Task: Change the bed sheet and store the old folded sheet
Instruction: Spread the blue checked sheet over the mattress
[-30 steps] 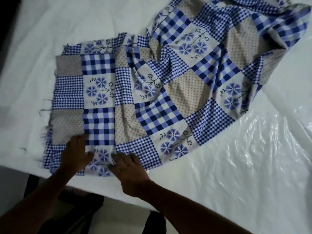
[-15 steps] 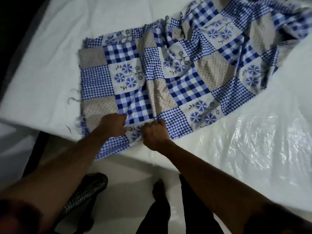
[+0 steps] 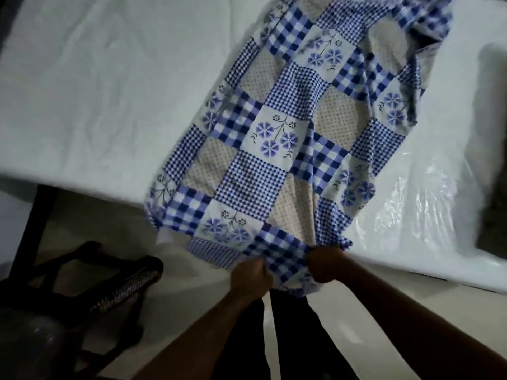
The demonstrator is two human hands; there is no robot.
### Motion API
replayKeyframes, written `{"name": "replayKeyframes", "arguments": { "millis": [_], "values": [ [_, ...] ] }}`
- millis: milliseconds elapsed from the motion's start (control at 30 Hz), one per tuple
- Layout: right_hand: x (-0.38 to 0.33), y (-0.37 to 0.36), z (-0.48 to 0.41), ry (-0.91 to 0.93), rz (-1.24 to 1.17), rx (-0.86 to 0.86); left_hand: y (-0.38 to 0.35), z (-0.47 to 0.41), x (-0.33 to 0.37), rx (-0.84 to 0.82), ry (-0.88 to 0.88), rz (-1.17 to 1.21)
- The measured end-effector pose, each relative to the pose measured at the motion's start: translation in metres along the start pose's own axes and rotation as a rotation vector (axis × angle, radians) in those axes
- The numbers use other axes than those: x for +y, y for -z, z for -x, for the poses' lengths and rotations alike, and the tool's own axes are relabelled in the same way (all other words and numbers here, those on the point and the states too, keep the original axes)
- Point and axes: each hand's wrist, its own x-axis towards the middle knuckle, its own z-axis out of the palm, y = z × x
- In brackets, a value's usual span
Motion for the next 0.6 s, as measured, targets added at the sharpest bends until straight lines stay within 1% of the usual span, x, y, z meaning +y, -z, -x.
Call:
{"name": "replayKeyframes", "arguments": {
  "millis": [33, 67, 100, 133, 167, 233, 300, 367, 433, 500, 600],
  "values": [
    [0.007, 0.004, 0.005, 0.0, -0.014, -0.151, 0.007, -0.006, -0.001, 0.089, -0.019, 0.035],
    [0.015, 0.007, 0.008, -0.014, -0.048, -0.262, 0.021, -0.012, -0.003, 0.159, -0.018, 0.123],
    [0.018, 0.01, 0.008, -0.012, -0.099, -0.273, 0.036, -0.02, -0.007, 0.206, 0.005, 0.228],
    [0.02, 0.016, 0.007, 0.0, -0.163, -0.246, 0.054, -0.027, -0.013, 0.262, 0.035, 0.308],
    [0.021, 0.023, 0.003, 0.019, -0.246, -0.187, 0.073, -0.034, -0.021, 0.341, 0.06, 0.346],
    [0.016, 0.042, -0.008, 0.071, -0.381, -0.059, 0.108, -0.045, -0.039, 0.52, 0.099, 0.349],
    [0.004, 0.069, -0.019, 0.121, -0.516, 0.111, 0.133, -0.053, -0.062, 0.632, 0.149, 0.326],
    [-0.012, 0.092, -0.032, 0.119, -0.661, 0.331, 0.148, -0.057, -0.084, 0.65, 0.197, 0.251],
    [-0.027, 0.113, -0.044, 0.106, -0.853, 0.497, 0.149, -0.056, -0.097, 0.612, 0.191, 0.155],
    [-0.04, 0.135, -0.055, 0.117, -0.974, 0.574, 0.147, -0.058, -0.102, 0.614, 0.164, 0.099],
    [-0.061, 0.16, -0.07, 0.121, -1.109, 0.569, 0.153, -0.062, -0.096, 0.655, 0.212, 0.1]
  ]
}}
